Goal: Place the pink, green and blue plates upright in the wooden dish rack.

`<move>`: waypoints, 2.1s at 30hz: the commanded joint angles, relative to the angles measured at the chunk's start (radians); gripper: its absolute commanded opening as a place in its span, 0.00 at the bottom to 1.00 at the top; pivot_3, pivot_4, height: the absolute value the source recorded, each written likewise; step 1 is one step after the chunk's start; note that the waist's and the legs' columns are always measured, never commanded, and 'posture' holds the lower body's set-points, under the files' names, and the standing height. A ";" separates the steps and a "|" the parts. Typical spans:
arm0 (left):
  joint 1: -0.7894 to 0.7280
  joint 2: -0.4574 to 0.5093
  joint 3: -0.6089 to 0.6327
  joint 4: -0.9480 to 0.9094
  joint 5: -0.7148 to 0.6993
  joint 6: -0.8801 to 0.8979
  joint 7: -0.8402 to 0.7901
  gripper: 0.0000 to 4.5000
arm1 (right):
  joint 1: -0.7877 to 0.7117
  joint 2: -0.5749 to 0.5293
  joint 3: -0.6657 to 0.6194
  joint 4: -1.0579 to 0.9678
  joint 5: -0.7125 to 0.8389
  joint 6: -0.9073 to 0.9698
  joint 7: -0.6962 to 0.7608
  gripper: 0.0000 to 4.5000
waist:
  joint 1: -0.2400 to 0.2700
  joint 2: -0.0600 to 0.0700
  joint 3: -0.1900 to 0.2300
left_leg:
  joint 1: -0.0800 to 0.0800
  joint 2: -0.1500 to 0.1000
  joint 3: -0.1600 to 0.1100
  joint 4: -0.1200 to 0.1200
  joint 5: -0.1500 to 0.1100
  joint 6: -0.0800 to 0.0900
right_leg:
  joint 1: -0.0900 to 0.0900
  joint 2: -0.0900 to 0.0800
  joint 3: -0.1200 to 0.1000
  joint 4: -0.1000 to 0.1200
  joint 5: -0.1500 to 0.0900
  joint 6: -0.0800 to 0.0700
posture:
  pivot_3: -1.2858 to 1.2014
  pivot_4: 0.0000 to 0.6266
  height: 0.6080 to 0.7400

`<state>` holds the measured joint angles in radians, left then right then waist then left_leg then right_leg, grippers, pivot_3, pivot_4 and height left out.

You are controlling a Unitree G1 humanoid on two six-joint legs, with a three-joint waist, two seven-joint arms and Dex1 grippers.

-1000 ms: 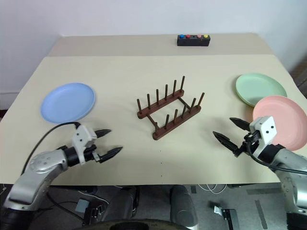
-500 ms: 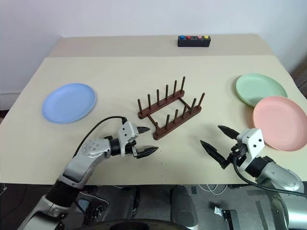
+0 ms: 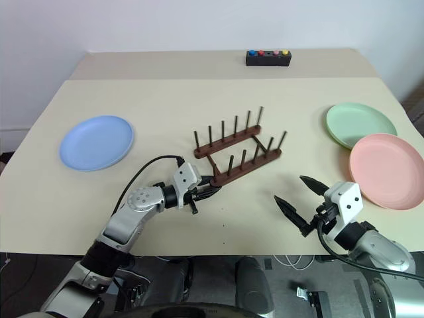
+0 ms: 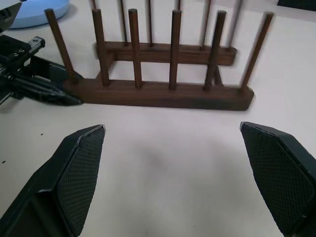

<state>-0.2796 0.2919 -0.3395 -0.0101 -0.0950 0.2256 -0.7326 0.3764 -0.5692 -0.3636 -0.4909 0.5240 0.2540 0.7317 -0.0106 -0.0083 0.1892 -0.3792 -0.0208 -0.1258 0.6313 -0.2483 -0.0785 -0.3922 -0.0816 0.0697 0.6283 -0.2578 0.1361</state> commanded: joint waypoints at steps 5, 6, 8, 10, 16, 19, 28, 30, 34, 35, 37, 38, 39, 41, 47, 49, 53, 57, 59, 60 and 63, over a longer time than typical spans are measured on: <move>-0.023 0.049 0.018 0.044 -0.011 -0.073 -0.084 0.16 | -0.015 -0.031 0.007 -0.016 -0.006 -0.004 0.025 1.00 | -0.002 0.000 0.000 | 0.001 0.000 0.000 -0.001 0.000 0.000 | 0.000 0.000 0.000 0.000 0.000 0.000 | 0.52 0.24 1.00; -0.036 0.051 0.020 0.053 -0.019 -0.079 -0.102 0.16 | -0.014 -0.035 0.009 -0.012 -0.008 -0.002 0.030 1.00 | -0.002 0.000 0.000 | 0.001 0.000 0.000 -0.001 0.000 0.000 | 0.000 0.000 0.000 0.000 0.000 0.000 | 0.52 0.24 1.00; -0.066 0.058 0.014 0.085 -0.021 -0.104 -0.139 0.16 | -0.012 -0.043 0.015 -0.003 -0.014 -0.004 0.040 1.00 | -0.002 0.000 0.000 | 0.001 0.000 0.000 -0.001 0.000 0.000 | 0.000 0.000 0.000 0.000 0.000 0.000 | 0.52 0.24 1.00; -0.145 0.060 -0.002 0.152 -0.029 -0.140 -0.222 0.16 | -0.004 -0.048 0.042 0.005 -0.040 -0.015 0.048 1.00 | 0.000 -0.001 0.001 | 0.001 0.000 0.000 -0.001 0.000 0.000 | 0.000 0.000 0.000 0.000 0.000 0.000 | 0.52 0.24 1.00; -0.288 0.024 -0.018 0.365 -0.004 -0.263 -0.332 0.16 | 0.011 -0.025 0.065 -0.005 -0.066 -0.029 0.030 1.00 | -0.001 -0.001 0.001 | -0.003 0.000 0.000 0.000 0.000 0.001 | -0.001 0.000 0.000 -0.002 0.000 0.000 | 0.52 0.24 1.00; -0.334 0.003 -0.014 0.451 0.006 -0.313 -0.361 0.16 | 0.034 -0.011 0.065 -0.015 -0.077 -0.041 0.017 1.00 | -0.001 -0.001 0.001 | -0.005 0.000 0.000 0.000 -0.001 0.001 | -0.004 0.000 0.000 -0.001 0.002 0.004 | 0.52 0.24 1.00; -0.400 -0.043 0.004 0.597 0.016 -0.387 -0.398 0.16 | 0.058 0.009 0.068 -0.023 -0.090 -0.059 -0.006 1.00 | 0.000 -0.002 0.001 | -0.007 0.000 -0.001 0.000 -0.001 0.001 | -0.006 0.000 0.000 -0.001 0.002 0.004 | 0.52 0.24 1.00; -0.405 -0.048 0.012 0.610 0.013 -0.393 -0.405 0.39 | 0.056 0.008 0.068 -0.020 -0.091 -0.062 -0.007 1.00 | -0.001 -0.002 0.001 | -0.007 0.000 -0.001 0.000 -0.001 0.001 | -0.005 0.000 0.000 -0.001 0.002 0.004 | 0.52 0.24 1.00; -0.407 -0.049 0.029 0.622 0.020 -0.396 -0.389 0.81 | 0.053 0.007 0.068 -0.011 -0.094 -0.067 -0.007 1.00 | -0.002 -0.001 0.001 | -0.007 0.000 -0.001 0.000 -0.001 0.001 | -0.006 0.000 0.000 0.000 0.002 0.005 | 0.52 0.24 1.00; -0.405 -0.047 0.035 0.624 0.025 -0.399 -0.373 0.91 | 0.052 0.007 0.068 -0.007 -0.097 -0.070 -0.008 1.00 | -0.002 -0.002 0.001 | -0.007 0.000 -0.001 0.000 -0.001 0.001 | -0.006 0.000 0.000 0.000 0.002 0.005 | 0.52 0.24 1.00; -0.393 -0.034 0.048 0.610 0.029 -0.407 -0.354 1.00 | 0.046 0.010 0.066 0.002 -0.105 -0.072 -0.017 1.00 | -0.002 -0.001 0.001 | -0.007 0.000 -0.001 0.000 -0.001 0.001 | -0.006 0.000 0.000 0.000 0.002 0.005 | 0.52 0.24 1.00; -0.386 -0.028 0.054 0.600 0.026 -0.403 -0.349 1.00 | 0.043 0.010 0.065 0.007 -0.110 -0.073 -0.022 1.00 | -0.003 -0.001 0.001 | -0.007 0.000 -0.001 0.000 -0.001 0.001 | -0.006 0.000 0.000 0.000 0.002 0.005 | 0.52 0.24 1.00; -0.379 -0.022 0.060 0.588 0.020 -0.395 -0.346 1.00 | 0.040 0.010 0.064 0.011 -0.114 -0.072 -0.026 1.00 | -0.004 -0.001 0.001 | -0.006 0.000 -0.001 0.000 -0.001 0.001 | -0.006 0.000 0.000 0.000 0.002 0.005 | 0.52 0.24 1.00; -0.350 -0.008 0.081 0.542 -0.002 -0.351 -0.339 1.00 | 0.034 0.004 0.061 0.025 -0.124 -0.058 -0.038 1.00 | -0.004 -0.001 0.001 | -0.006 0.000 -0.001 0.000 -0.001 0.001 | -0.006 0.000 0.000 0.000 0.002 0.005 | 0.52 0.24 1.00; -0.213 0.051 0.116 0.339 -0.041 -0.243 -0.328 0.71 | 0.020 -0.008 0.056 0.072 -0.171 -0.064 -0.057 0.51 | -0.005 -0.001 0.001 | -0.006 0.000 -0.001 0.000 -0.001 0.001 | -0.006 0.000 0.000 0.000 0.002 0.005 | 0.52 0.24 1.00; -0.169 0.065 0.116 0.265 -0.059 -0.200 -0.331 0.47 | 0.008 -0.013 0.062 0.086 -0.184 -0.056 -0.063 0.25 | -0.004 -0.001 0.001 | -0.006 0.000 -0.001 0.000 -0.001 0.001 | -0.006 0.000 0.000 0.000 0.002 0.004 | 0.52 0.24 1.00; -0.118 0.081 0.084 0.157 -0.056 -0.134 -0.331 0.06 | -0.024 -0.022 0.075 0.120 -0.234 -0.056 -0.083 0.00 | -0.001 -0.001 0.001 | -0.006 0.000 -0.001 0.000 -0.001 0.001 | -0.005 0.000 0.000 0.001 0.001 0.004 | 0.52 0.24 1.00; -0.102 0.060 0.041 0.106 -0.037 -0.096 -0.312 0.06 | -0.068 -0.027 0.096 0.163 -0.285 -0.055 -0.102 0.00 | -0.001 -0.001 0.001 | -0.006 0.000 -0.001 0.000 -0.001 0.001 | -0.005 0.000 0.000 0.001 0.001 0.002 | 0.52 0.24 1.00; -0.100 0.052 0.030 0.096 -0.039 -0.088 -0.307 0.06 | -0.081 -0.026 0.102 0.175 -0.303 -0.053 -0.109 0.00 | -0.002 -0.001 0.001 | -0.006 0.000 -0.001 0.000 -0.001 0.001 | -0.005 0.000 0.000 0.000 0.001 0.002 | 0.52 0.24 1.00; -0.103 0.043 0.015 0.101 -0.023 -0.095 -0.294 0.06 | -0.094 -0.027 0.108 0.188 -0.319 -0.054 -0.118 0.00 | -0.002 -0.001 0.001 | -0.006 0.000 -0.001 0.000 -0.001 0.001 | -0.005 0.000 0.000 0.001 0.001 0.002 | 0.52 0.24 1.00; -0.126 0.009 -0.009 0.145 0.029 -0.115 -0.230 0.06 | -0.134 -0.026 0.121 0.224 -0.365 -0.062 -0.149 0.00 | -0.002 -0.001 0.000 | -0.006 0.000 -0.001 0.000 -0.001 0.001 | -0.005 0.000 0.000 0.001 0.002 0.004 | 0.52 0.24 1.00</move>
<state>-0.3922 0.3131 -0.3342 0.1277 -0.0889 0.1289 -0.9939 0.2597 -0.5823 -0.2406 -0.2766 0.1841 0.2064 0.6064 -0.0130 -0.0089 0.1897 -0.3849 -0.0212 -0.1266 0.6320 -0.2488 -0.0775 -0.3971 -0.0815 0.0694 0.6288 -0.2561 0.1400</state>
